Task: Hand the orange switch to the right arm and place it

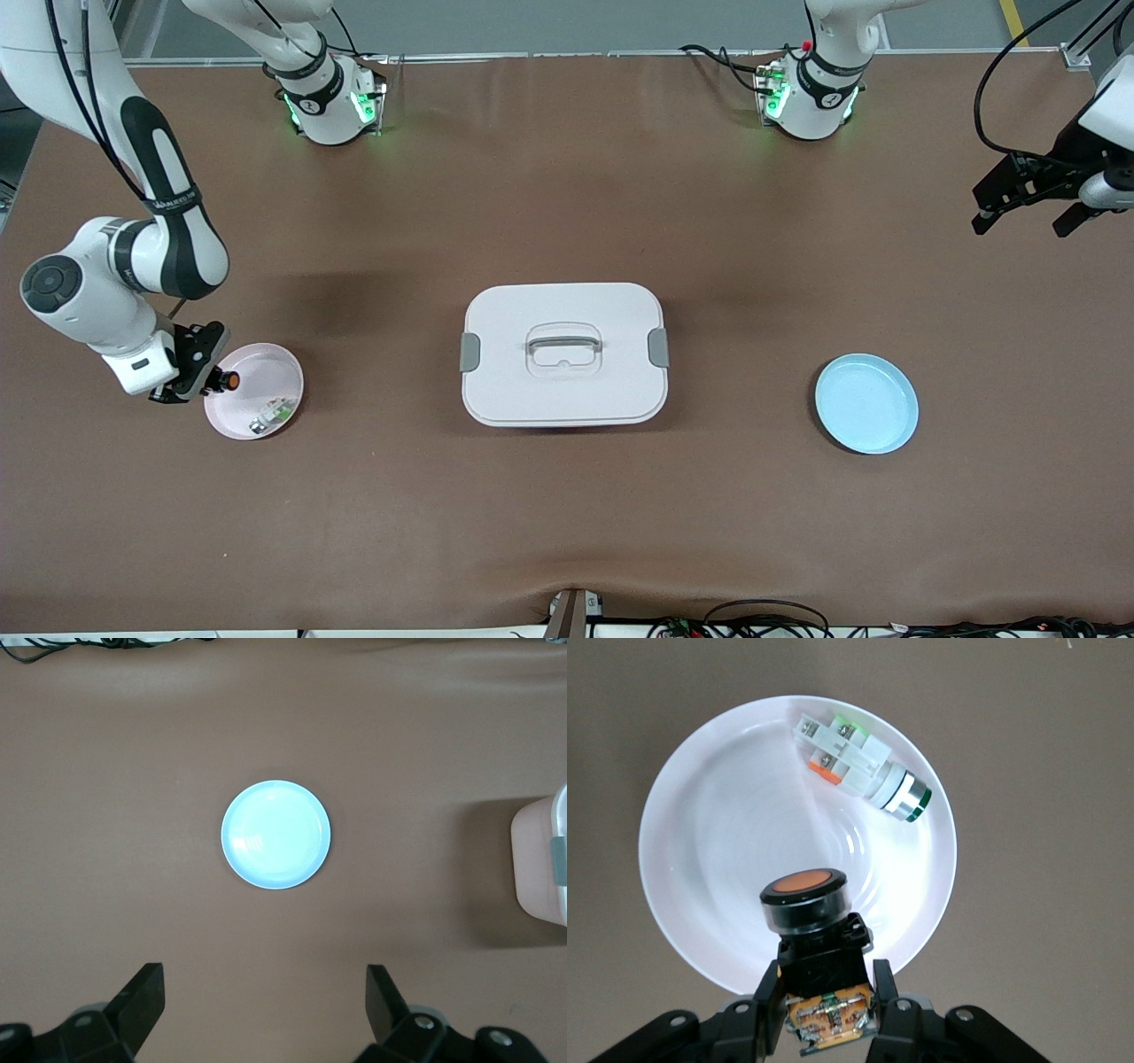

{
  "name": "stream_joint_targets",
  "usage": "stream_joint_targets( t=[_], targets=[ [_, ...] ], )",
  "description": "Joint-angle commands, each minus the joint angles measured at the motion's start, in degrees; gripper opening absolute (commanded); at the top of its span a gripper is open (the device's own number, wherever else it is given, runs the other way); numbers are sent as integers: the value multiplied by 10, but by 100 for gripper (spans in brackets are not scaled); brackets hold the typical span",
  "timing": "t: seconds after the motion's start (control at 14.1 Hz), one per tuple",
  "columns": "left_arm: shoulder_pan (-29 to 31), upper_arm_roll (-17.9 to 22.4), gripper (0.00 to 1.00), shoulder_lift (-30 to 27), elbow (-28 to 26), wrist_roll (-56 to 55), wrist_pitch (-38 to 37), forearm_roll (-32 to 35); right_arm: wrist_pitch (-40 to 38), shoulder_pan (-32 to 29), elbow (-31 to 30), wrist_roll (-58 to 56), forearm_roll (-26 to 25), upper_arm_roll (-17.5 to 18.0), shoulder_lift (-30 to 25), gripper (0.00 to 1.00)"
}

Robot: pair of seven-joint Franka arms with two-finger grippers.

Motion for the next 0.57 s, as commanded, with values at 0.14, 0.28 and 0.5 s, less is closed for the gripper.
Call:
stream_joint_targets(
  t=[0.14, 0.28, 0.5],
  targets=[
    [8, -1, 100, 105, 130, 16, -12, 11, 64, -6, -21, 0, -2, 9, 27, 0],
    [10, -1, 100, 130, 166, 16, -12, 12, 67, -6, -21, 1, -1, 9, 34, 0],
    [7, -1, 100, 158, 194, 14, -12, 12, 76, -5, -21, 6, 1, 9, 45, 0]
  ],
)
